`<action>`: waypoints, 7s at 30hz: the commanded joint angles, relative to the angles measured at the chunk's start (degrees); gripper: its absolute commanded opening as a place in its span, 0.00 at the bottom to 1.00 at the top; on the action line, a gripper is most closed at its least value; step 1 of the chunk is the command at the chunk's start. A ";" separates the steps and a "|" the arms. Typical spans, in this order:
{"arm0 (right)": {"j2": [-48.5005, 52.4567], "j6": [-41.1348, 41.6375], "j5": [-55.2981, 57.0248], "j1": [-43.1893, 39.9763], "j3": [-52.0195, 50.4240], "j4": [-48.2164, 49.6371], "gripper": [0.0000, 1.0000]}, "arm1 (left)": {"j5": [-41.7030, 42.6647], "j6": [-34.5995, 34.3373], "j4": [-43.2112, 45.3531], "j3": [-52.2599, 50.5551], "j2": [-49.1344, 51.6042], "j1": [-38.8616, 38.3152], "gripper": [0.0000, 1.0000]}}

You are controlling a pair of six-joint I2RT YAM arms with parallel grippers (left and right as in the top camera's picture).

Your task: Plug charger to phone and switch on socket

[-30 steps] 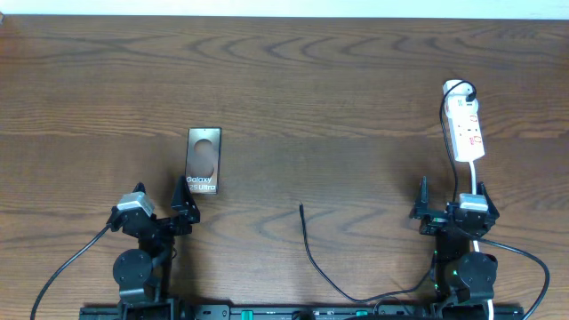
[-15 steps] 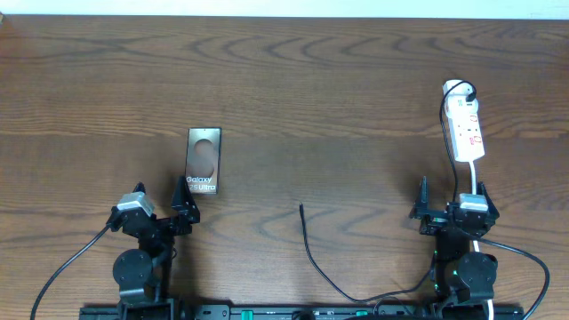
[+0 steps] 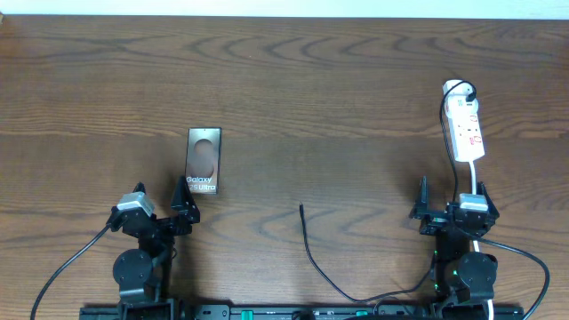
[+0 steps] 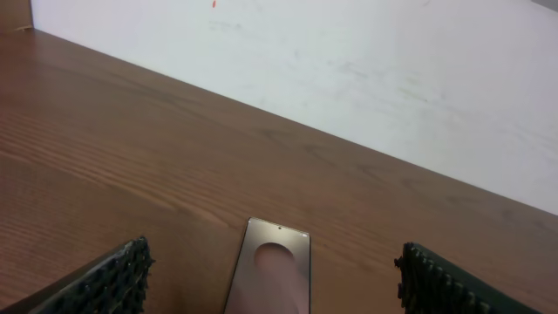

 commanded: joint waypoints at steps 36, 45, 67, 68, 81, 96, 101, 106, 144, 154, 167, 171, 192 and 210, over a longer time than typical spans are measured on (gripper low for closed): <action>-0.39 -0.52 -0.33 0.39 -0.04 -0.37 0.99 | 3.80 0.57 0.50 1.22 -0.28 -0.28 0.88; -0.37 -0.55 -0.33 0.39 -0.04 -0.37 0.99 | 3.82 2.69 0.46 2.43 0.63 -0.28 0.88; -0.33 -0.52 -0.33 0.39 -0.04 -0.37 0.99 | 10.43 9.31 -3.87 38.69 50.25 -0.28 0.89; -0.33 -0.55 -0.33 0.39 -0.04 -0.39 0.99 | 10.95 10.14 -5.09 41.42 52.57 -0.28 0.88; -0.33 -0.55 -0.33 0.39 -0.04 -0.37 0.99 | 10.88 19.30 -36.35 83.12 74.23 -0.28 0.89; -0.33 -0.55 -0.33 0.39 -0.04 -0.37 0.99 | 10.93 20.46 -54.58 89.20 78.14 -0.28 0.89; -0.33 -0.55 -0.33 0.39 -0.04 -0.37 0.99 | 10.91 20.50 -54.29 89.20 78.16 -0.28 0.89; -0.33 -0.52 -0.33 0.39 -0.04 -0.37 0.99 | 8.59 18.62 -53.96 89.22 79.87 -0.31 0.89; -0.33 -0.52 -0.33 0.39 -0.04 -0.37 0.99 | 0.66 18.10 -56.22 87.78 113.83 -4.26 1.00; -0.33 -0.52 -0.33 0.39 -0.04 -0.39 0.99 | -7.37 19.21 -52.15 82.16 113.83 -9.05 1.00; -0.33 -0.55 -0.33 0.39 -0.04 -0.37 0.99 | -6.32 19.15 -50.58 79.93 113.83 -9.88 1.00; -0.33 -0.52 -0.33 0.39 -0.04 -0.37 0.99 | -2.14 19.21 -48.76 77.33 113.83 -9.88 1.00; -0.33 -0.52 -0.33 0.39 -0.04 -0.37 0.99 | -4.33 19.17 -44.63 75.21 113.83 -9.88 1.00; -0.33 -0.52 -0.33 0.39 -0.04 -0.37 0.99 | -4.57 19.17 -43.50 74.58 113.83 -9.88 1.00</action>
